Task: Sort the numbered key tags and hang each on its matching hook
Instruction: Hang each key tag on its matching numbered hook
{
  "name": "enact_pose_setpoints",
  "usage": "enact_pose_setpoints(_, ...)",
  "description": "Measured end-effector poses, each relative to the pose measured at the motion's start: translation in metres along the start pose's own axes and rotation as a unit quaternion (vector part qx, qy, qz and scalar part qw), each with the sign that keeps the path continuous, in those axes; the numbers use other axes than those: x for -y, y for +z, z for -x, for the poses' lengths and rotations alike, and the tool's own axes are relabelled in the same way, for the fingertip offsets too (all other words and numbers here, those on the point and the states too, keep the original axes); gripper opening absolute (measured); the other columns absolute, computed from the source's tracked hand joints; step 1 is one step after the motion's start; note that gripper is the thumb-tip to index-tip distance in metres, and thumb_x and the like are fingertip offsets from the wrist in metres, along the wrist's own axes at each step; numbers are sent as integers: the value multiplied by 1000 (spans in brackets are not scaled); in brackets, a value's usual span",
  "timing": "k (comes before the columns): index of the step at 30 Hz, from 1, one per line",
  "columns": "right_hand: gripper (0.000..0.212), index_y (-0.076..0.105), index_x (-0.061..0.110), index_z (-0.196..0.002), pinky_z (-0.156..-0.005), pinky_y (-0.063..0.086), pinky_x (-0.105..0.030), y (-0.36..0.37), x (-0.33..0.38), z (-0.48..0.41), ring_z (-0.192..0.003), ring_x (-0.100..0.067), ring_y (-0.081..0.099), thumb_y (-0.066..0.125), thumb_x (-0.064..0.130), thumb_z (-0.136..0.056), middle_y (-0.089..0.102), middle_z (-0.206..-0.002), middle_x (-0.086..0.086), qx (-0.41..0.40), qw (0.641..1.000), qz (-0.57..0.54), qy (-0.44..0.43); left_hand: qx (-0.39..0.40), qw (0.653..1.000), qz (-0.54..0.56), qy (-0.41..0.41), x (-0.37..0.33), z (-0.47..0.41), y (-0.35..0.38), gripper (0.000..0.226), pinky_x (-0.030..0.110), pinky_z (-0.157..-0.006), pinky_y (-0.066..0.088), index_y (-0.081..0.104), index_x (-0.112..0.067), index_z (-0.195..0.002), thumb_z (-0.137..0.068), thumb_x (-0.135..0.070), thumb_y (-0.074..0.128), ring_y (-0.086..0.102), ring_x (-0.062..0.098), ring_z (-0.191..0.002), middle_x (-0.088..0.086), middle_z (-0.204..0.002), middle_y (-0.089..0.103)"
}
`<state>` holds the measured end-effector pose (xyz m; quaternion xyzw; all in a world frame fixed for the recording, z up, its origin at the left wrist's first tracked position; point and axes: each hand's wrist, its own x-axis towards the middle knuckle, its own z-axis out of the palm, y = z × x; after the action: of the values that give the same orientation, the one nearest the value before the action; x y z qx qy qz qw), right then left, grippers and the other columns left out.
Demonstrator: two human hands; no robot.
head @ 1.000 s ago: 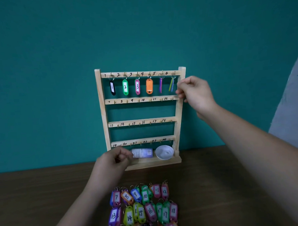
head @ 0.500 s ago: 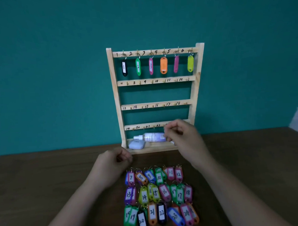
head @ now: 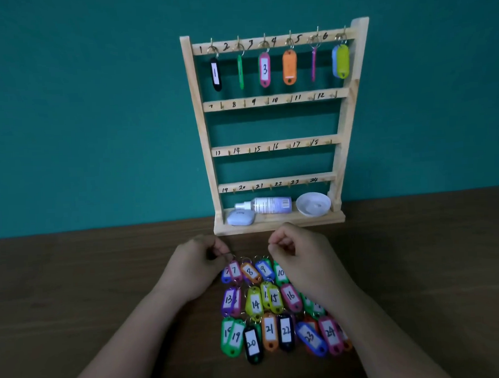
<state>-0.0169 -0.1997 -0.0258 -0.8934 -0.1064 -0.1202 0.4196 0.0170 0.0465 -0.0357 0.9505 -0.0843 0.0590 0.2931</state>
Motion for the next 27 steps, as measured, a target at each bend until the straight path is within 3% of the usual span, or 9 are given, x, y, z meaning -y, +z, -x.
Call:
enact_pose_setpoints(4,7,71,33,-101,-79,49,-4,1,0,3,-97,12,63,72,25,-101,71,-93,19,10,1000,-12,-12,1,1000,-1,10,-2,0,0,11,16,-75,42,74,-36,-83,-93,-31,77,62,-6,-90,-21,-88,72)
enact_pose_setpoints(10,2,71,34,-102,-78,50,-14,2,6,5,-96,13,62,70,33,-102,70,-93,21,26,1000,-12,-8,-11,998,60,3,-11,7,-10,14,19,-73,44,73,-31,-85,-96,-40,75,65,-6,-87,-23,-84,74)
enact_pose_setpoints(15,19,74,33,-107,-78,52,-11,5,14,6,-95,12,65,73,49,-98,74,-96,20,22,997,-68,0,-33,988,146,50,-38,15,-18,12,40,-87,56,73,-24,-89,-97,-33,76,71,10,-89,-10,-88,77)
enact_pose_setpoints(18,17,75,31,-109,-80,56,-16,5,19,5,-92,9,69,73,45,-99,76,-96,19,32,994,-106,0,-25,973,218,75,-54,19,-17,13,51,-88,56,73,-21,-92,-98,-33,75,72,26,-88,0,-88,77)
enact_pose_setpoints(20,11,76,31,-104,-78,56,-20,1,19,5,-88,5,71,73,40,-101,77,-93,18,42,988,-147,8,-21,962,257,84,-60,20,-16,19,46,-84,56,73,-22,-94,-95,-40,73,72,31,-87,4,-89,76)
enact_pose_setpoints(24,8,73,31,-101,-75,51,-20,-7,18,6,-85,3,72,72,39,-101,77,-94,17,72,980,-184,8,-24,942,326,74,-65,23,-7,14,22,-74,53,74,-23,-94,-94,-37,76,69,14,-79,5,-86,76)
enact_pose_setpoints(27,6,69,31,-102,-74,51,-18,-10,19,7,-85,1,73,71,37,-102,77,-94,14,71,976,-206,1,-9,923,382,51,-65,23,-3,16,20,-76,54,76,-18,-96,-93,-33,76,70,12,-81,7,-89,77)
